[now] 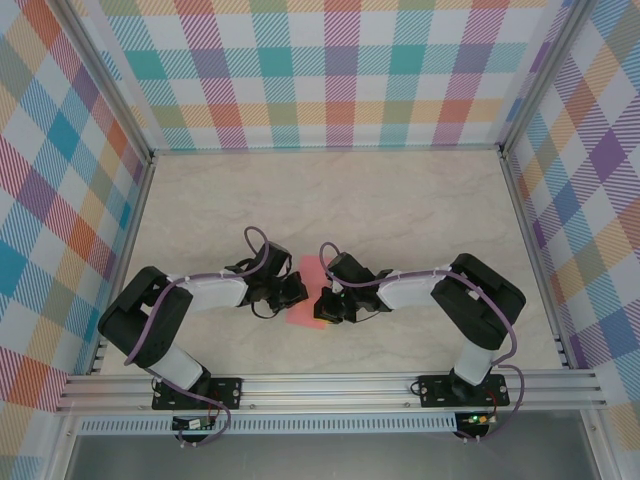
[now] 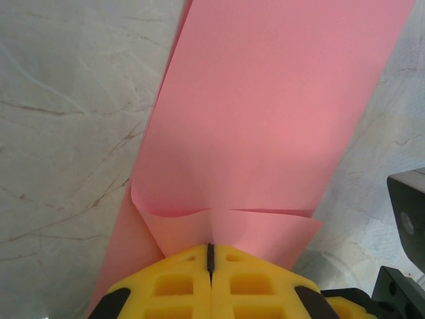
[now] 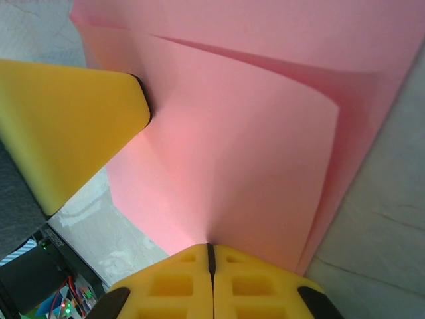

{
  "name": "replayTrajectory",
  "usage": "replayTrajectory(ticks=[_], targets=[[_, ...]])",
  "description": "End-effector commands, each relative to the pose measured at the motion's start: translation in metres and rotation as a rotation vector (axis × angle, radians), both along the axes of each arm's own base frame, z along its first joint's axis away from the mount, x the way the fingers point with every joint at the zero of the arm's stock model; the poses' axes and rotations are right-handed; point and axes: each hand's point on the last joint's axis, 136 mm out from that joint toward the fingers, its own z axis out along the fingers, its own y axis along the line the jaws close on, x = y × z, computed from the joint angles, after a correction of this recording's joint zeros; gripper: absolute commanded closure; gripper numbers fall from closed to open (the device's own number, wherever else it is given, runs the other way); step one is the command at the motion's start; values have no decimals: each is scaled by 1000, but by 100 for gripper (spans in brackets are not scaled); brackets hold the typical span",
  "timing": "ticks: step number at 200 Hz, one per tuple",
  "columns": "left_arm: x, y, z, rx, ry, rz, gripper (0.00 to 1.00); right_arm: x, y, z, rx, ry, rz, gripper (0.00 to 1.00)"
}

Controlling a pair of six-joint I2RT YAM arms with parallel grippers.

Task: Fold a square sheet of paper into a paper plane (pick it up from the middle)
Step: Fold the triangle a second time at the center of the table.

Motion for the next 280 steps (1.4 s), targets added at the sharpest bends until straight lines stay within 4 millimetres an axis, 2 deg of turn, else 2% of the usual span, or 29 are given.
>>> replayTrajectory(ticks=[1,147,171,191,235,251,280], targets=[[13,37,-21,147,-8,75,99,-27,-41,-39,-208,107,-3,94],[41,55,-10,70,-125,78,95,-27,-41,-40,-213,112,-5,94],[45,59,-2,55,-135,85,94,-26,-40,-39,-210,111,-5,94],[49,58,12,28,-152,83,94,-25,-38,-37,-205,111,-1,94],[40,46,55,-100,-213,74,93,-22,-33,-33,-198,100,10,94],[30,40,60,-154,-213,58,93,-21,-31,-33,-196,98,13,94],[10,31,55,-199,-214,10,93,-20,-30,-35,-194,102,12,94]])
